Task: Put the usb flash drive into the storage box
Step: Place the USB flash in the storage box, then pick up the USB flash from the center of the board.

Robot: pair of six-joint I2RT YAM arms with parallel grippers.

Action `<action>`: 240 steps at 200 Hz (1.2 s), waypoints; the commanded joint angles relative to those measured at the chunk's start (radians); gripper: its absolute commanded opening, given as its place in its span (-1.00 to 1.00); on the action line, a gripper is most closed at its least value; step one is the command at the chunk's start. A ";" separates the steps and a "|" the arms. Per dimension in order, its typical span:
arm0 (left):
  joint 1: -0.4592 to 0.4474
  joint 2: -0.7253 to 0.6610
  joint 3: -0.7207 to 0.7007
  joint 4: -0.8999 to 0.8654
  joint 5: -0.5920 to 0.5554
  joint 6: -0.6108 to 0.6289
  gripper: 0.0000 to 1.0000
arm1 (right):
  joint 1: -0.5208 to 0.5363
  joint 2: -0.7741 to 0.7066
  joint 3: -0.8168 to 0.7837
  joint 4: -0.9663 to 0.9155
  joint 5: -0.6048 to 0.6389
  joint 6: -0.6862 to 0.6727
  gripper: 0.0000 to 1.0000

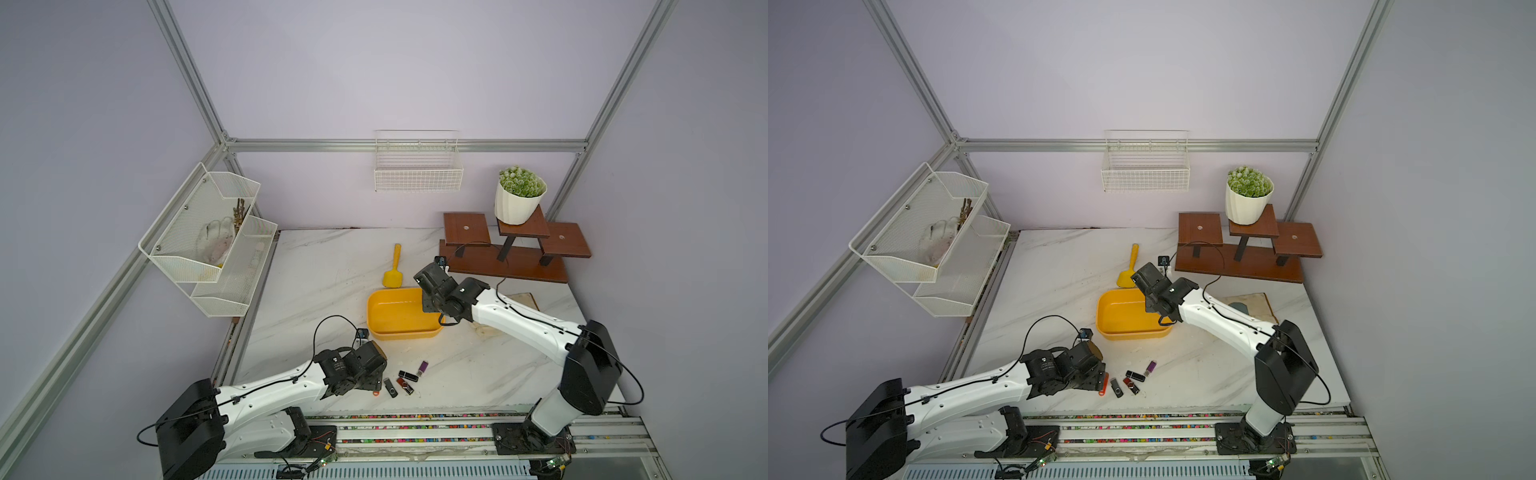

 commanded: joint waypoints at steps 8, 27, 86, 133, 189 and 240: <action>-0.011 0.020 0.042 0.005 -0.004 -0.021 0.54 | -0.018 0.163 0.085 0.029 -0.083 -0.095 -1.00; -0.014 0.031 0.046 0.006 0.007 -0.022 0.54 | -0.022 0.232 0.102 0.050 -0.114 -0.093 -1.00; -0.026 0.076 0.044 0.032 0.043 -0.020 0.65 | -0.027 0.279 0.077 0.071 -0.130 -0.069 -1.00; -0.045 0.134 0.038 0.035 0.068 -0.021 0.54 | -0.027 0.295 0.070 0.063 -0.144 -0.076 -0.92; -0.047 0.141 0.057 0.033 0.055 -0.018 0.42 | -0.027 0.289 0.067 0.053 -0.143 -0.079 0.20; -0.058 0.205 0.087 0.031 0.064 -0.011 0.38 | -0.026 0.233 0.059 0.054 -0.115 -0.075 0.29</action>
